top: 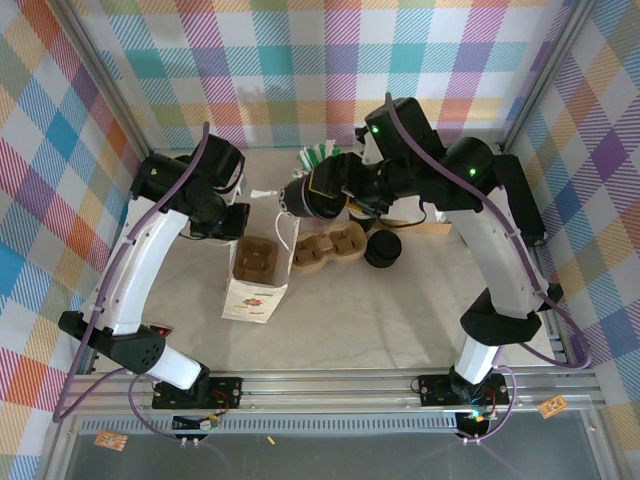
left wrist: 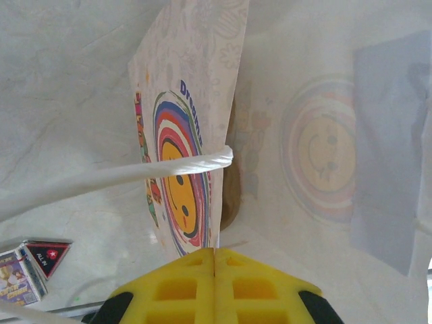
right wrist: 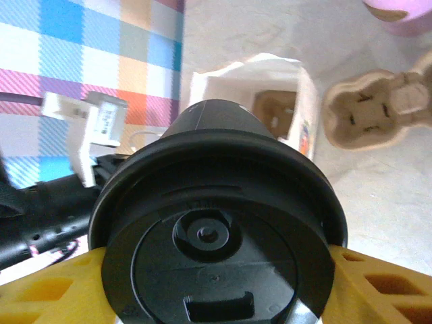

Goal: Pack the takeout coffee

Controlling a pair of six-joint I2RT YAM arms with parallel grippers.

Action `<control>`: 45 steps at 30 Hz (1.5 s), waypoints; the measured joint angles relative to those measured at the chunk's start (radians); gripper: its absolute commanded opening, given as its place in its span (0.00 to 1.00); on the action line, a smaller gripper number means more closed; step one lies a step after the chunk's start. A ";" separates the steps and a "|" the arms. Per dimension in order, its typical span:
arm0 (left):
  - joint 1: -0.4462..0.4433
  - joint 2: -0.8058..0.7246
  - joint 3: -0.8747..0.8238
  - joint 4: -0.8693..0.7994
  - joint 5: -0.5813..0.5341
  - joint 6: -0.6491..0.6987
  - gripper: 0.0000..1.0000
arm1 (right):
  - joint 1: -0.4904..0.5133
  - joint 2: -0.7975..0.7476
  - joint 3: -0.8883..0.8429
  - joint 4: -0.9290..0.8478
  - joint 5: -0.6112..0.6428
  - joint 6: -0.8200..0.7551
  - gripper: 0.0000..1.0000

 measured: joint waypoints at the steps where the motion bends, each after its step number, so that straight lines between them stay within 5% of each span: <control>1: 0.000 0.001 0.001 0.000 0.004 0.000 0.00 | 0.000 0.000 0.000 0.014 -0.007 0.007 0.30; 15: -0.004 0.006 0.037 0.000 0.083 -0.010 0.00 | 0.000 0.101 0.031 0.099 -0.108 0.121 0.30; 26: -0.005 -0.031 0.007 0.003 0.136 -0.054 0.00 | 0.006 0.143 0.034 -0.034 -0.106 0.181 0.27; 45: -0.005 -0.197 -0.246 0.300 0.285 -0.232 0.00 | 0.075 0.257 0.119 -0.161 -0.044 0.175 0.22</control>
